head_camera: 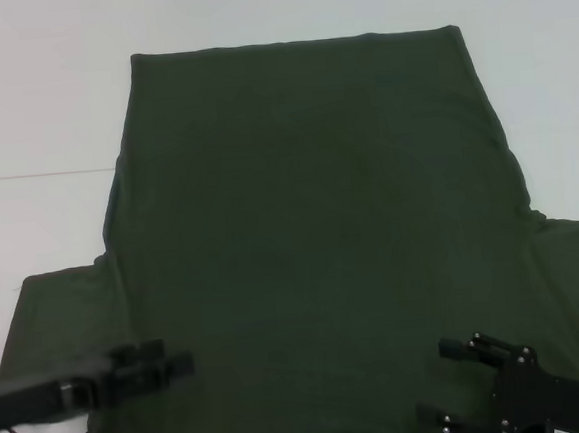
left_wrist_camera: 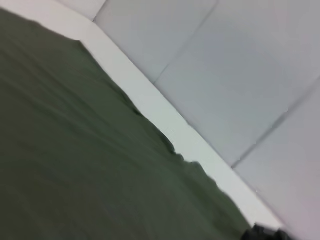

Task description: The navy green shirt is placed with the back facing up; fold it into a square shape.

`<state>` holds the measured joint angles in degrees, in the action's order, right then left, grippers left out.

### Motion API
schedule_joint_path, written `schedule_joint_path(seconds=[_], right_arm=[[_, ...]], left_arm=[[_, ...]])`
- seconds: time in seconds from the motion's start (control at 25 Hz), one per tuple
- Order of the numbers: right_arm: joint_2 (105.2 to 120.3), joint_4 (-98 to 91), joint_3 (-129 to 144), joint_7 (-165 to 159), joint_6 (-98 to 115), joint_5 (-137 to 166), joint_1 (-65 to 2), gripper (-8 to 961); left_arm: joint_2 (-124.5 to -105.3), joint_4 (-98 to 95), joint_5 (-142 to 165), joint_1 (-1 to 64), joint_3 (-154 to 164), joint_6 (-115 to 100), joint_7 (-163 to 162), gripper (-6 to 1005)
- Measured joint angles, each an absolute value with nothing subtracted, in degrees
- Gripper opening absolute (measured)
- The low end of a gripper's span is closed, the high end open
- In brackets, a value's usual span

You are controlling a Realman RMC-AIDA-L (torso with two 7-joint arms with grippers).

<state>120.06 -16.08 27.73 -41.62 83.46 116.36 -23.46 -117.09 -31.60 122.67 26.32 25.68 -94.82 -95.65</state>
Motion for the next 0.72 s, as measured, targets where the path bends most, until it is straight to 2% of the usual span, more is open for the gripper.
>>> schedule_joint_path(seconds=[0.44,0.72], right_arm=[[120.06,-16.1,27.8,-41.8,83.4,116.4,-23.2,884],[120.00,-16.2,27.6,-42.9,83.3,116.4,-23.2,884]], left_arm=[[-111.96,-43.8,133.2,27.5,24.6,-96.3,-134.8,872],[-110.92,-46.8,142.6,29.6,25.2,-94.2,-144.4,873]])
